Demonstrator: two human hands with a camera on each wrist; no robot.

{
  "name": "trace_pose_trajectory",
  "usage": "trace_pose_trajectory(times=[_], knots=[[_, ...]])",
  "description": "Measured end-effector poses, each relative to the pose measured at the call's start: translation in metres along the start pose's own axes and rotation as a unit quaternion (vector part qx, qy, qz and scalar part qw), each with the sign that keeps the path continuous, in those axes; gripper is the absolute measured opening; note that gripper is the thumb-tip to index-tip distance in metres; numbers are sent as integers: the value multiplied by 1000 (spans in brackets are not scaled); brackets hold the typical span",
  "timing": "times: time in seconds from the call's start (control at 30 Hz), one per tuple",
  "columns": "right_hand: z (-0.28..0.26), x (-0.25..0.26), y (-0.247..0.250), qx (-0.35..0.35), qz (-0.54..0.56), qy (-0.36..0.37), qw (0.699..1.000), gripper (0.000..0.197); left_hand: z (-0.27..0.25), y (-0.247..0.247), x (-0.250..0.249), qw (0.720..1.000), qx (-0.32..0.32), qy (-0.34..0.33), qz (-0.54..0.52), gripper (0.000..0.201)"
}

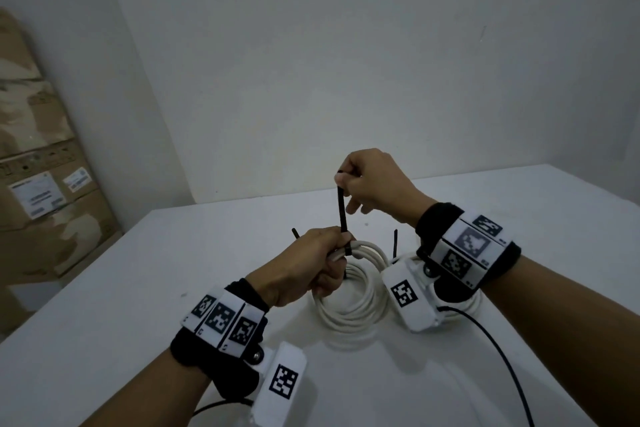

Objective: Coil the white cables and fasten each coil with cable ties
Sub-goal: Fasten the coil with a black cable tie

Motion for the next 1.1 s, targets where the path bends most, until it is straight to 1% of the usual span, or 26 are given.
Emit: trace_pose_trajectory(times=[0.07, 0.17, 0.2, 0.27, 0.33, 0.4, 0.43, 0.47, 0.53, 0.57, 0.6, 0.73, 0.83, 0.97, 1.03, 1.1], knots=[[-1, -9, -3, 9, 43, -25, 999, 20, 0, -2, 2, 1000, 3, 8, 3, 36], [-1, -20, -12, 32, 102, -53, 993, 19, 0, -8, 9, 1000, 17, 19, 1, 57], [-1, -23, -14, 39, 108, -58, 992, 19, 0, -8, 11, 1000, 14, 20, 2, 59], [0, -27, -17, 47, 111, -65, 991, 19, -1, -6, 12, 1000, 0, 23, 5, 59], [0, -29, -16, 34, 142, -70, 987, 18, -1, -1, 9, 1000, -24, 18, 1, 58], [-2, -27, -15, 18, 215, -80, 973, 17, 0, 7, 3, 998, -57, 3, -10, 51], [-4, -26, -17, 27, 252, -84, 964, 18, 0, 11, -1, 998, -69, -5, -13, 46], [-7, -24, -21, 51, 275, -89, 956, 19, 0, 13, -4, 997, -75, -15, -13, 43], [-13, -21, -30, 113, 266, -94, 953, 25, 0, 18, -10, 996, -80, -37, -8, 42], [-15, -21, -32, 129, 245, -89, 957, 27, 1, 19, -13, 996, -81, -44, 1, 42], [-16, -19, -32, 129, 222, -80, 963, 29, 1, 20, -15, 996, -79, -47, 11, 42], [-7, -14, -22, 64, 166, -55, 982, 25, 1, 15, -24, 995, -70, -55, 42, 42], [0, -15, -22, 29, 138, -61, 988, 22, 3, 13, -27, 995, -74, -44, 58, 38], [2, -22, -28, 21, 153, -97, 983, 28, 4, 14, -25, 995, -72, -16, 68, 34], [0, -24, -32, 26, 145, -116, 982, 26, 2, 13, -20, 995, -67, 3, 79, 33], [-2, -25, -35, 25, 141, -125, 982, 25, 1, 13, -16, 996, -61, 16, 68, 32]])
Point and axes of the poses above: each hand's wrist, its own z-axis towards the middle knuckle, its own y-axis out of the back of the hand, x = y × z, the point moved 7 cm from there along z, towards the middle knuckle, and after that the axes turned 1 degree about -x, right-handed, at the moved point
